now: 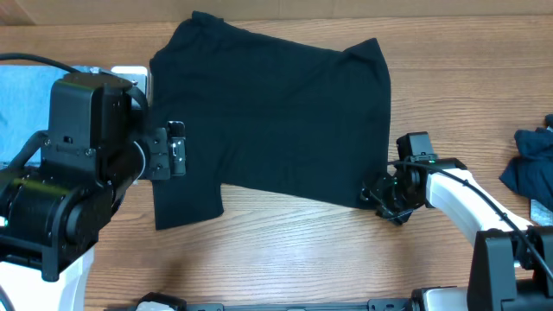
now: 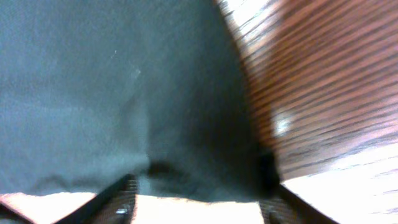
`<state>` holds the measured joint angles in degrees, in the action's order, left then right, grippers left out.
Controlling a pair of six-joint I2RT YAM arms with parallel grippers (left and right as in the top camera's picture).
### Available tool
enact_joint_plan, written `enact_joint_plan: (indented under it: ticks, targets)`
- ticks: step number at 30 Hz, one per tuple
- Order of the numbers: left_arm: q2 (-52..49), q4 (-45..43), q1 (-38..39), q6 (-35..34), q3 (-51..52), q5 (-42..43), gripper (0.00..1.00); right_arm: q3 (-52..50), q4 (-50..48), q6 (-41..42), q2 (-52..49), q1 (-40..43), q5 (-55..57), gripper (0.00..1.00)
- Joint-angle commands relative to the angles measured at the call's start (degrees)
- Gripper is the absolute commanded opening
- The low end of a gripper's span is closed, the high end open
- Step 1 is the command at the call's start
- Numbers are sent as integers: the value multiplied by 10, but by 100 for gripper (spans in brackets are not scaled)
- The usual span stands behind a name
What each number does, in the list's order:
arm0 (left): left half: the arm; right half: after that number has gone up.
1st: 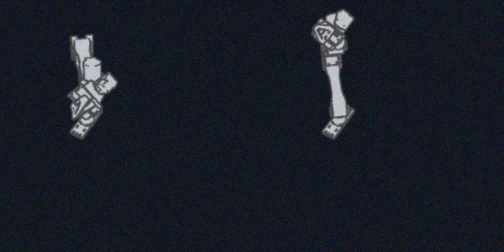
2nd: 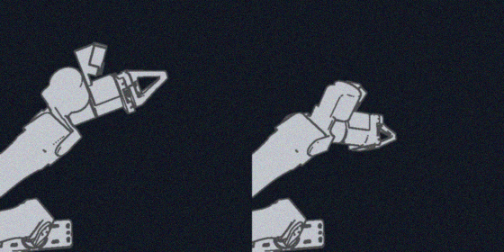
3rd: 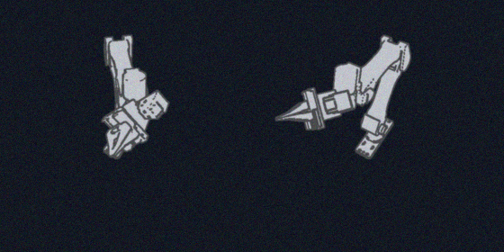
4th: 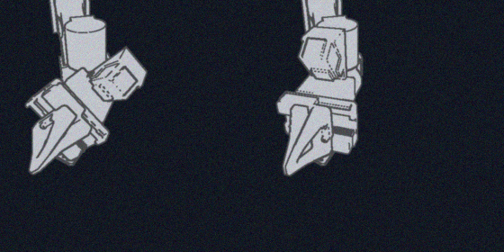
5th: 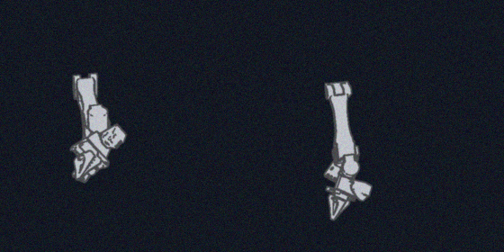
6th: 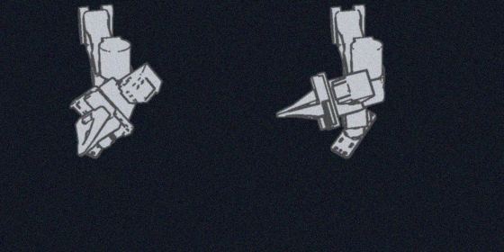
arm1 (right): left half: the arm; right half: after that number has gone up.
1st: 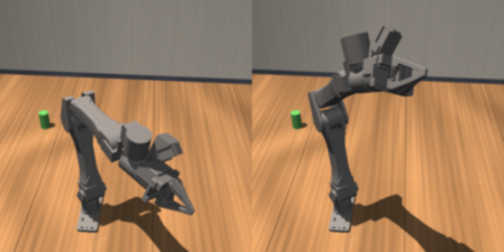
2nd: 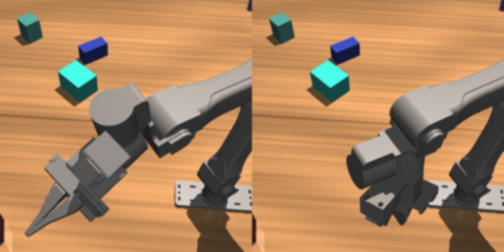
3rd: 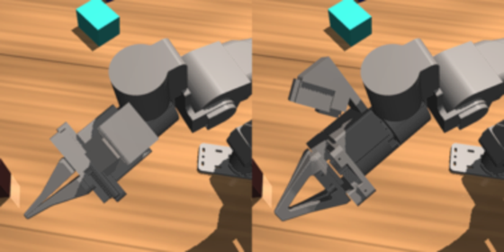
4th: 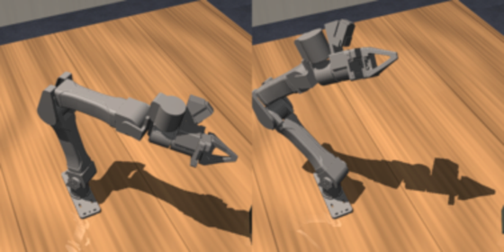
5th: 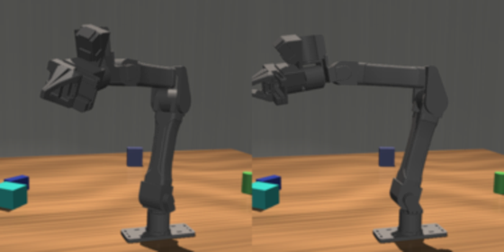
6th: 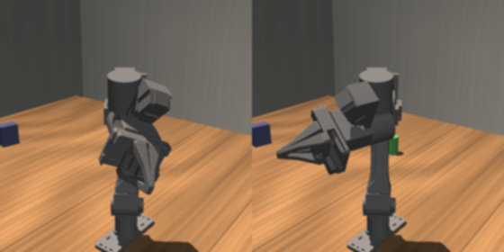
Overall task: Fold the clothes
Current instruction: 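Pull the shirt's right edge rightward with the right gripper to flatten it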
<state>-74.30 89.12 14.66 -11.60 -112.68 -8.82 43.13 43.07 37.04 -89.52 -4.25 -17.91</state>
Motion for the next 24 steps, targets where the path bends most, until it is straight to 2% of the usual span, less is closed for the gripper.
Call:
enact_joint_plan:
  ticks: [1,8,12,19,24]
  targets:
    - [-6,-2,1,11,-2,10,86,-15,-11,8,-11,28,32,50]
    - [-6,-1,1,11,-2,9,86,-15,-10,12,-11,37,65,25]
    - [-6,-1,1,12,-2,9,86,-15,-5,12,-11,37,74,6]
    - [-6,-1,1,13,-2,9,87,-15,31,37,-11,43,111,4]
    - [-6,-5,1,13,-2,9,88,-15,61,38,-11,80,149,4]
